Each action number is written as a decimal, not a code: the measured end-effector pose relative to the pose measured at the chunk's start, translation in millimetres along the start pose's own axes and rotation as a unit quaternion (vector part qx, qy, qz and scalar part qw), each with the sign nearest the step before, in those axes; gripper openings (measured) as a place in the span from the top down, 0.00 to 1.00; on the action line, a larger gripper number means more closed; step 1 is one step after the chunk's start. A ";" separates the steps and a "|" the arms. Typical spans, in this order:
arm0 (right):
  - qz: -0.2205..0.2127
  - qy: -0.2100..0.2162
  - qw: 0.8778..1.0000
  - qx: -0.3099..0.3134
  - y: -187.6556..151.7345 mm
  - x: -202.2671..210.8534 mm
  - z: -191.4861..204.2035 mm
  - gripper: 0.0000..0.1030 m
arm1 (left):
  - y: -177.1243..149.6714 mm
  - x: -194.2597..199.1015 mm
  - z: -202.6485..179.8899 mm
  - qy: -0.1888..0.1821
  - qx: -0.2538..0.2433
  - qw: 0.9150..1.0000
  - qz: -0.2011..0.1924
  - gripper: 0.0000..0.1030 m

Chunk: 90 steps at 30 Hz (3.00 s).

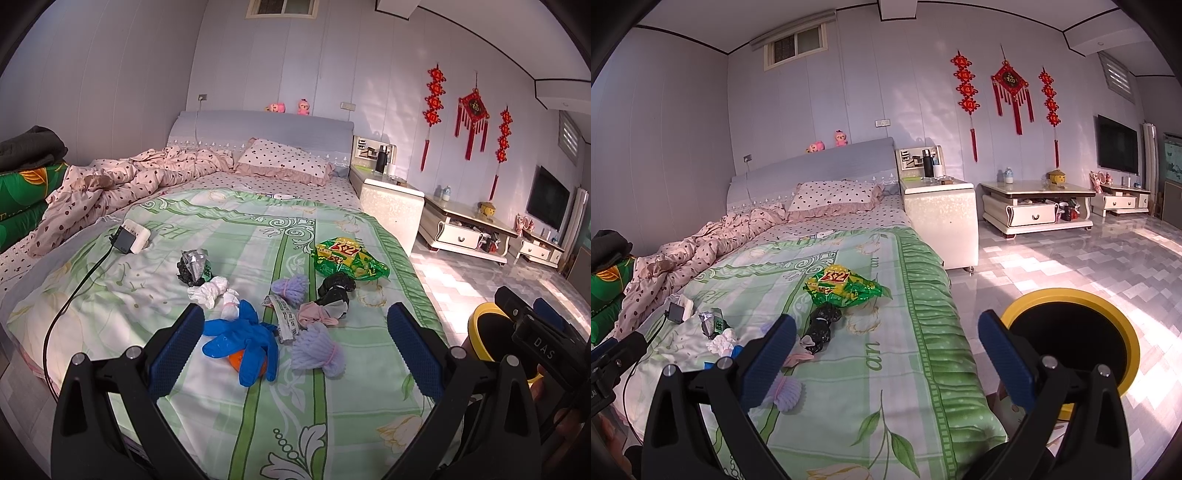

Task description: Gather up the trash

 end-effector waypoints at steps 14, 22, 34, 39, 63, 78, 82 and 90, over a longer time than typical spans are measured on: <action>0.092 0.031 0.995 0.022 10.8 -55.2 9.8 0.08 | 0.0 -37.9 37.3 -0.001 0.015 0.999 0.039 0.08; 0.162 0.032 0.986 0.018 11.5 -117.3 17.1 0.08 | 3.7 -91.3 93.0 -0.005 0.027 0.996 0.083 0.08; 0.285 0.048 0.957 0.029 -10.0 -241.7 65.7 0.08 | 11.3 -216.4 175.9 0.045 0.059 0.986 0.147 0.08; 0.327 0.051 0.943 0.028 -22.3 -285.5 84.1 0.08 | 7.1 -267.9 192.0 0.055 0.062 0.980 0.179 0.08; 0.396 0.029 0.916 0.053 -87.1 -348.1 103.9 0.72 | -34.4 -355.0 210.1 0.026 0.079 0.975 0.205 0.58; 0.364 0.082 0.927 0.033 -38.1 -294.3 109.8 0.77 | 4.0 -303.0 206.4 -0.002 0.087 0.986 0.142 0.66; 0.341 0.090 0.935 0.035 -18.7 -269.1 108.3 0.77 | 18.1 -280.0 200.1 -0.013 0.086 0.988 0.125 0.66; 0.313 0.108 0.943 0.026 11.6 -219.6 90.6 0.77 | 44.4 -228.8 176.1 -0.035 0.072 0.992 0.093 0.66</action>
Point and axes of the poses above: each gripper's, at about its wrist camera, not at the fingertips, and x roughly against the way its jaws point, z to its left, y to its top, the point moved 3 cm from there along -x, roughly the way its jaws point, and after that the axes turned 15 degrees about -x, right-handed, at the moved point
